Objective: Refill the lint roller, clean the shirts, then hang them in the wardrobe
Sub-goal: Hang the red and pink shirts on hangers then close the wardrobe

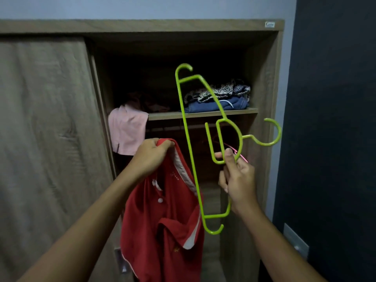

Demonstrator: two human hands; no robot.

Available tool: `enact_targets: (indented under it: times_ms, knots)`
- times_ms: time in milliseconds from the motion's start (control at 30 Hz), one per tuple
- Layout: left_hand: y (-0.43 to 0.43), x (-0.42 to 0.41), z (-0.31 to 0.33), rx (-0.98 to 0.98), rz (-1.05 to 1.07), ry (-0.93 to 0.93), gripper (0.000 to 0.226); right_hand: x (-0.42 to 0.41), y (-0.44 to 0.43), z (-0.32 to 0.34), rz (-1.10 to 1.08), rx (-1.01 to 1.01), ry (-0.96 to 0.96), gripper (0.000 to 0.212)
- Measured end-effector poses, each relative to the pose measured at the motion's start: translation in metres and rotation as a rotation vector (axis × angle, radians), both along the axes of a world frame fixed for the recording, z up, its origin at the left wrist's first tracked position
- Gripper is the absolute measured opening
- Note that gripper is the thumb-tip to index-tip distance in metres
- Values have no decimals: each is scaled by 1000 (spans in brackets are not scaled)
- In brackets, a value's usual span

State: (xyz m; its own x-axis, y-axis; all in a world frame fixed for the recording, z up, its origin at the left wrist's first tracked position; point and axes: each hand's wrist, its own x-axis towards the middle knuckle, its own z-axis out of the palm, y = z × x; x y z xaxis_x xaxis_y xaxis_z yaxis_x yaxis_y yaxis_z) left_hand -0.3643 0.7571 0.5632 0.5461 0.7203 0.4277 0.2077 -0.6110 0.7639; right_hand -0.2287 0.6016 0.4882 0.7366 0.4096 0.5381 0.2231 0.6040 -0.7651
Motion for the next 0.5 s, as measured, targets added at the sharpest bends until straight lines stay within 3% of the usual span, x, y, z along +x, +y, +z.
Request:
enact_targets:
  times_ms: [133, 200, 367, 500]
  knots:
    - [-11, -3, 13, -138, -120, 2, 72, -14, -1, 18, 1, 183, 32, 36]
    - [-20, -2, 20, -192, -193, 12, 49, -23, 3, 25, -7, 255, 22, 34]
    - [-27, -11, 43, -231, -355, -2, 16, -15, 14, 24, -62, 201, -290, 24]
    - [-15, -33, 53, -121, -425, -9, 25, 16, 16, 15, -60, 44, -562, 17]
